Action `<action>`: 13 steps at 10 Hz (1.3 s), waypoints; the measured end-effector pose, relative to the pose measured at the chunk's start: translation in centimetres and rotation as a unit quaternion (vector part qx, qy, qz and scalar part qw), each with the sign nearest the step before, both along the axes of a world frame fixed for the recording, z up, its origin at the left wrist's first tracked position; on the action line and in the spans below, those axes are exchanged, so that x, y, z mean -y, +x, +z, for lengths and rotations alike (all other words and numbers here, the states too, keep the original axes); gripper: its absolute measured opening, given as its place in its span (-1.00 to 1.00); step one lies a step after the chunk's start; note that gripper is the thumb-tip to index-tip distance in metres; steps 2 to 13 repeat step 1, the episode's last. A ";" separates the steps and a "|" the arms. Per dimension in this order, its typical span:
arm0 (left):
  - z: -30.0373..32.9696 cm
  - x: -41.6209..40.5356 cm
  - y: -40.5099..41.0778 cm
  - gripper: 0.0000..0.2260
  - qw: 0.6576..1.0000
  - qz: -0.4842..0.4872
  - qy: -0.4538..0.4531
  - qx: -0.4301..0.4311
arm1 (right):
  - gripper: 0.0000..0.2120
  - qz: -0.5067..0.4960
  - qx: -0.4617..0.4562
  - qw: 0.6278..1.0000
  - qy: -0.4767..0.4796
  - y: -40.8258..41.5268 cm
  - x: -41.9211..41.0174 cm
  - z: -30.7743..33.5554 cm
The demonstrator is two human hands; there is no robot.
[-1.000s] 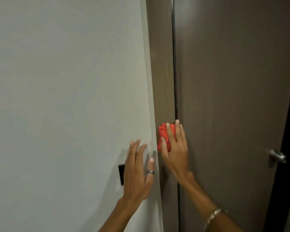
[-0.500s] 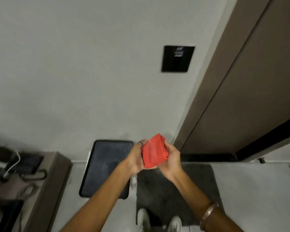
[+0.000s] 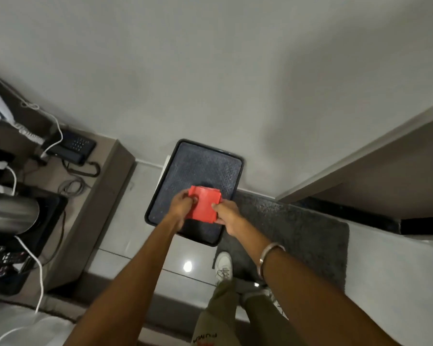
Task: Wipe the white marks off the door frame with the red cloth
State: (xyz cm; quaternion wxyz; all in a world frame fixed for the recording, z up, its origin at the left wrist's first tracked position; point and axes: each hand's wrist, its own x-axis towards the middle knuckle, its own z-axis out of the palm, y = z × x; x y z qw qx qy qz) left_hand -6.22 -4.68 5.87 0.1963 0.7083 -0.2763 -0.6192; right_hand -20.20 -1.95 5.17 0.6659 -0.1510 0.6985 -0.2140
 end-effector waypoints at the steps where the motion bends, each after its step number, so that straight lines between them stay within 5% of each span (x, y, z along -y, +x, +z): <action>1: -1.6 1.6 1.3 -0.65 0.995 -0.006 -0.066 0.075 | -0.65 0.022 -0.066 0.997 -0.033 1.5 2.4 -1.8; 13: -1.6 1.6 1.3 -0.65 0.995 -0.006 -0.066 0.075 | -0.65 0.022 -0.066 0.997 -0.033 1.5 2.4 -1.8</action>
